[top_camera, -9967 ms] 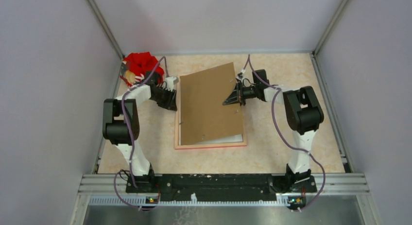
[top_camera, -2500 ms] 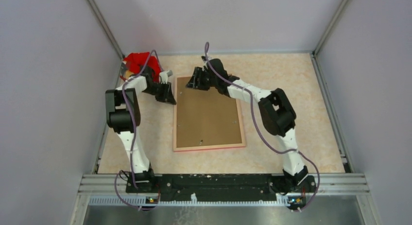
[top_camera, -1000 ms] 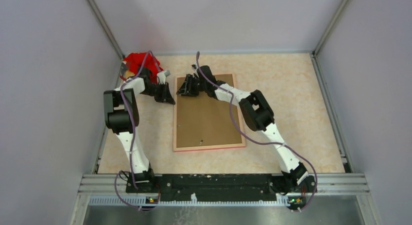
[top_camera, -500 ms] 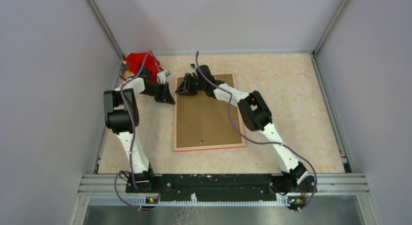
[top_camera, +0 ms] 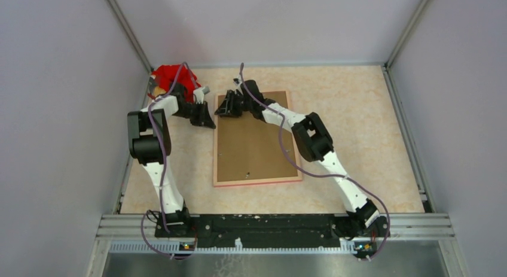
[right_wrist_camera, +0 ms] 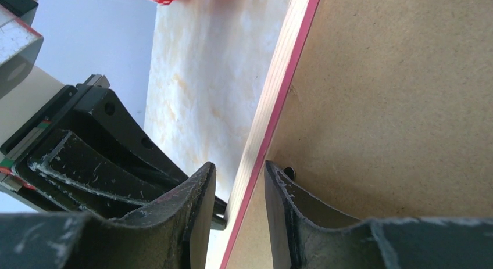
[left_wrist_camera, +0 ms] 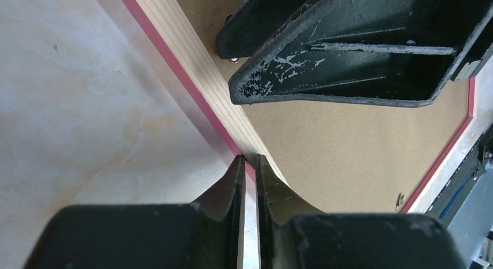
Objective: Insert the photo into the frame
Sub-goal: Install the photo frame at the center of the board.
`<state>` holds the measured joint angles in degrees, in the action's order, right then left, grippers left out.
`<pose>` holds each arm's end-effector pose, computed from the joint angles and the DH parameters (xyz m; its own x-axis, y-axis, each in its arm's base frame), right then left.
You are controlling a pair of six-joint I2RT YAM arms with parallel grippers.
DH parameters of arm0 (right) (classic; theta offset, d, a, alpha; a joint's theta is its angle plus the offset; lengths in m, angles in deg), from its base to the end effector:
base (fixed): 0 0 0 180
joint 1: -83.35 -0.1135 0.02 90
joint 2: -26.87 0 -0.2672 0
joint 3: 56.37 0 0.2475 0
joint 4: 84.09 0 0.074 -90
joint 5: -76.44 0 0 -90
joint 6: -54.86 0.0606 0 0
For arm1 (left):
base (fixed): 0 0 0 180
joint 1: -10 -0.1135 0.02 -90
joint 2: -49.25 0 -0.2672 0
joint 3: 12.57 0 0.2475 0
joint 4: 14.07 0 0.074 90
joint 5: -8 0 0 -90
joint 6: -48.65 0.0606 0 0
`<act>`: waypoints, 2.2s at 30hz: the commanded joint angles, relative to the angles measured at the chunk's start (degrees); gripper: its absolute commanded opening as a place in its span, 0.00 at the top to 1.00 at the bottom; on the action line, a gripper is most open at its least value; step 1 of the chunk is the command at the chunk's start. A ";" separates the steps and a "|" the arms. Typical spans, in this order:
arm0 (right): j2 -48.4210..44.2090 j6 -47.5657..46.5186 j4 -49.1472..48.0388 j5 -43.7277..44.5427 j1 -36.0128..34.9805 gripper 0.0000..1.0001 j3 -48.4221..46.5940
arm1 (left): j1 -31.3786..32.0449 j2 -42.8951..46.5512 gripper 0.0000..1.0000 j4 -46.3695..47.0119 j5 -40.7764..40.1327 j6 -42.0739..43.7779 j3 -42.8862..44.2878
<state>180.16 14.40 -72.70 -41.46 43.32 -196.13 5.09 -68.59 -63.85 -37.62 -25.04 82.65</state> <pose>0.4527 0.4173 0.1219 -0.8891 0.1313 -0.4385 -0.3342 0.4682 0.8180 0.4108 -0.0072 0.1428 -0.8695 0.1268 -0.4774 0.4102 0.7237 -0.5549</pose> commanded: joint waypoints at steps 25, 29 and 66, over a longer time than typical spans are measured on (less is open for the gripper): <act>-7.67 -8.43 0.31 4.28 0.42 0.61 9.53 | 0.76 0.95 0.87 -0.72 -2.64 2.58 -3.21; -6.46 -8.34 0.41 5.27 0.40 0.61 8.50 | 0.76 0.86 0.87 -0.64 -2.46 2.52 -3.29; 0.62 -3.31 -0.57 2.44 0.50 0.65 2.50 | 0.78 0.08 0.87 -0.89 -2.19 2.67 -2.41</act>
<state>178.34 11.60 -74.93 -39.65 43.77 -192.39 5.09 -67.63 -62.67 -37.86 -24.89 81.47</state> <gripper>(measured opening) 0.355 0.134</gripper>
